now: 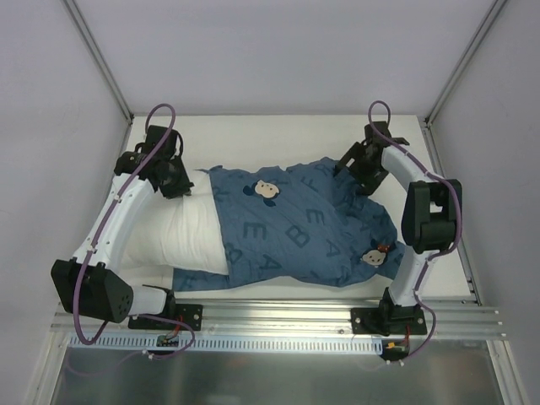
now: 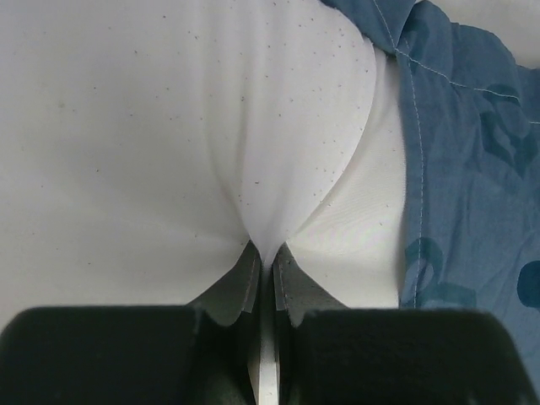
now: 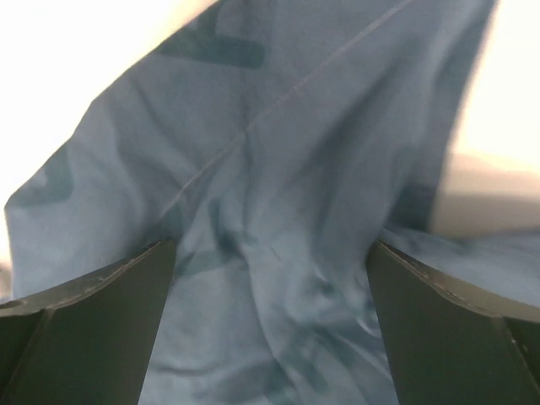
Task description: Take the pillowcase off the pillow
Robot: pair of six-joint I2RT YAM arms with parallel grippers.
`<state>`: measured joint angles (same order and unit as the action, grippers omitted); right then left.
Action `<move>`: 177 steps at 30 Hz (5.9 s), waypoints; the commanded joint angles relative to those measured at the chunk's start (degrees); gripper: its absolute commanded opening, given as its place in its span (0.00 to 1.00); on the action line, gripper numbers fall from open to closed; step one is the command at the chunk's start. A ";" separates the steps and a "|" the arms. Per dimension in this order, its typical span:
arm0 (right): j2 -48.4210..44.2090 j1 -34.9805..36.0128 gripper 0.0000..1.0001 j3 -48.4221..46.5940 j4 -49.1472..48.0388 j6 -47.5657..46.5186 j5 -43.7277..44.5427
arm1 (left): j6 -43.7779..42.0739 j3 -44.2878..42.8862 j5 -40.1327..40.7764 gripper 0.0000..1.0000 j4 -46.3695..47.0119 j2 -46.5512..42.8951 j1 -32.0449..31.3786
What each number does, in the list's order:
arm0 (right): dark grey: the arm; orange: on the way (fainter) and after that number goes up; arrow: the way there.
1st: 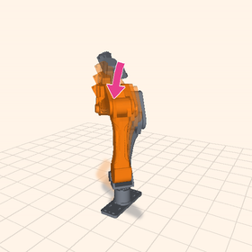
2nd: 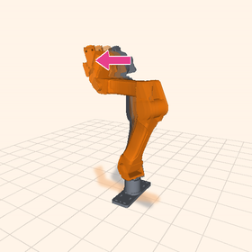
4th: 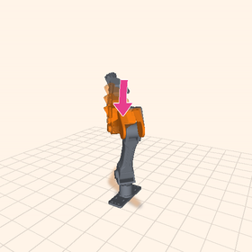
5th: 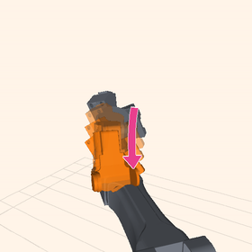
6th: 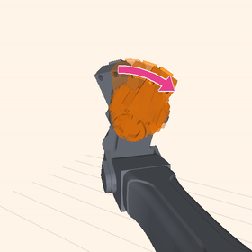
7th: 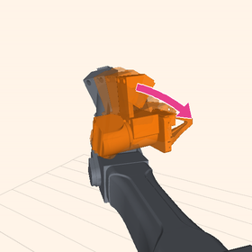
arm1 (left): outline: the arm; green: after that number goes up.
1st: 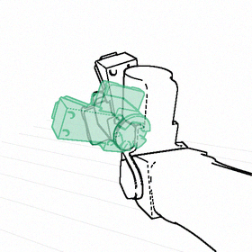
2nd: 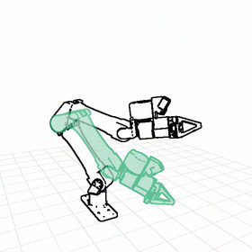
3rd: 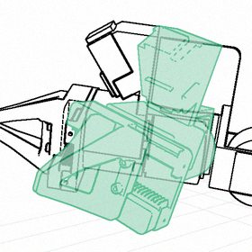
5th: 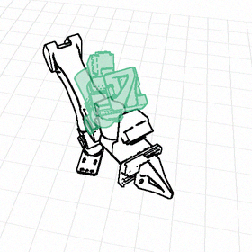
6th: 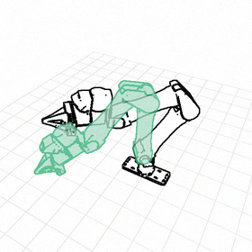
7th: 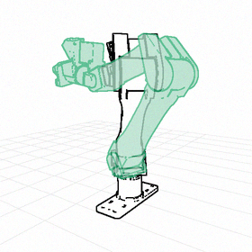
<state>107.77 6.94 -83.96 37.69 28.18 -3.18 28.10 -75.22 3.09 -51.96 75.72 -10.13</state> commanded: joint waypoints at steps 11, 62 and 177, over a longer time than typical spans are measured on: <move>-1.91 -1.66 0.01 2.31 -9.04 4.95 -7.37 | 0.91 0.60 -2.66 0.00 -0.77 -4.53 -0.42; -47.38 -13.02 0.93 18.13 0.72 -11.75 10.65 | -5.68 -34.88 16.06 0.99 -13.95 25.31 2.66; -40.62 0.87 0.96 21.72 9.95 -21.25 11.53 | -9.29 -25.16 -4.86 0.99 -2.70 10.42 5.57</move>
<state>69.23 5.10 -67.64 46.26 7.62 5.34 20.21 -103.00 -4.73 -54.59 92.27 -1.10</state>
